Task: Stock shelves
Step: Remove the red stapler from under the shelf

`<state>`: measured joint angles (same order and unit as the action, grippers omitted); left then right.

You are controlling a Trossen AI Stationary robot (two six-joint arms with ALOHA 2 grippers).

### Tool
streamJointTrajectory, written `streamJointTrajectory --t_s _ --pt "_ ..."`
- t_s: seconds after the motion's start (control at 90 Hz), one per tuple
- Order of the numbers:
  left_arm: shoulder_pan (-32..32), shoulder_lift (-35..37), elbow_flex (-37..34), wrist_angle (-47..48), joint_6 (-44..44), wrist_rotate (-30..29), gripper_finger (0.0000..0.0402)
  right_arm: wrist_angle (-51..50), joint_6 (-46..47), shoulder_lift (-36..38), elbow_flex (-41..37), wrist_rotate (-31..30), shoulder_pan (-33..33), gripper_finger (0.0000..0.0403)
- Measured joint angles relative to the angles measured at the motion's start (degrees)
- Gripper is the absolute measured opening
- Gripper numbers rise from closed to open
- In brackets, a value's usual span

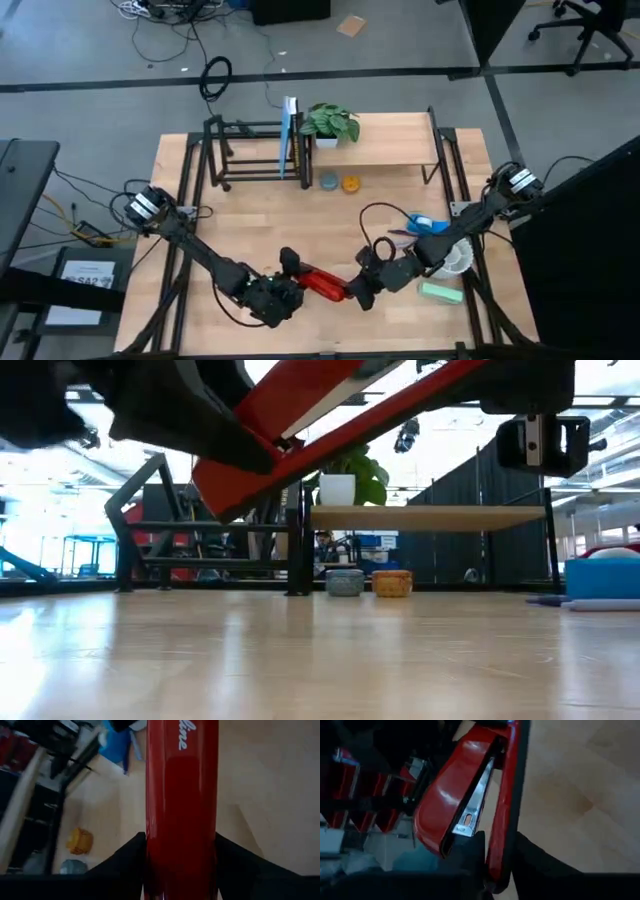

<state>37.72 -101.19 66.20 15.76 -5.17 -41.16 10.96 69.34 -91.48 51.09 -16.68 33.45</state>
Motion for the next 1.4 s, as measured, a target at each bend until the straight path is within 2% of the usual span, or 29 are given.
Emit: streamJointTrajectory --t_s 0.122,0.178,0.289,0.378,0.456,0.611,0.789,0.967,1.122,1.244,1.333,1.4 --pt "-0.9 0.0 3.7 8.8 2.2 9.8 0.0162 0.8 -2.4 0.3 0.2 0.0 -0.4 0.0142" --pt "-1.7 0.0 4.3 9.7 3.2 13.5 0.0162 0.2 -3.1 0.2 0.2 0.8 -0.7 0.0164" --pt "-3.1 -0.1 3.7 9.5 5.2 17.2 0.0162 -1.1 -3.8 0.5 0.2 1.4 -1.4 0.0194" --pt "-4.6 -0.6 3.5 9.3 5.8 20.0 0.0162 -2.1 -4.8 2.6 0.1 1.0 -1.4 0.0200" --pt "-6.6 -0.8 3.5 5.5 5.6 23.6 0.0162 -2.0 -6.2 6.5 0.2 -1.4 -0.3 0.0198" --pt "-10.5 -3.9 7.1 -2.4 0.6 25.5 0.0162 -2.5 -14.8 17.0 1.3 -12.1 4.7 0.0184" --pt "-15.6 -13.9 21.1 -3.1 -5.5 32.1 0.0162 -2.1 -31.1 27.5 4.6 -29.0 12.1 0.0168" --pt "-17.0 -27.2 40.9 0.7 -6.1 36.6 0.0162 -1.4 -43.6 31.8 7.6 -39.6 17.1 0.0162" --pt "-16.6 -38.3 57.9 6.5 -2.2 39.4 0.0162 -1.4 -46.6 32.5 8.0 -42.5 18.3 0.0162" --pt "-16.7 -45.8 68.4 6.6 0.9 42.7 0.0162 -1.8 -46.9 32.0 8.0 -42.5 18.2 0.0162" --pt "-16.7 -47.8 67.8 0.8 1.0 43.2 0.0162 -2.1 -46.9 31.5 8.0 -42.5 18.1 0.0162" --pt "-17.0 -47.9 67.5 3.7 0.9 42.4 0.0162 -2.1 -46.9 31.2 8.0 -42.5 18.1 0.0161"
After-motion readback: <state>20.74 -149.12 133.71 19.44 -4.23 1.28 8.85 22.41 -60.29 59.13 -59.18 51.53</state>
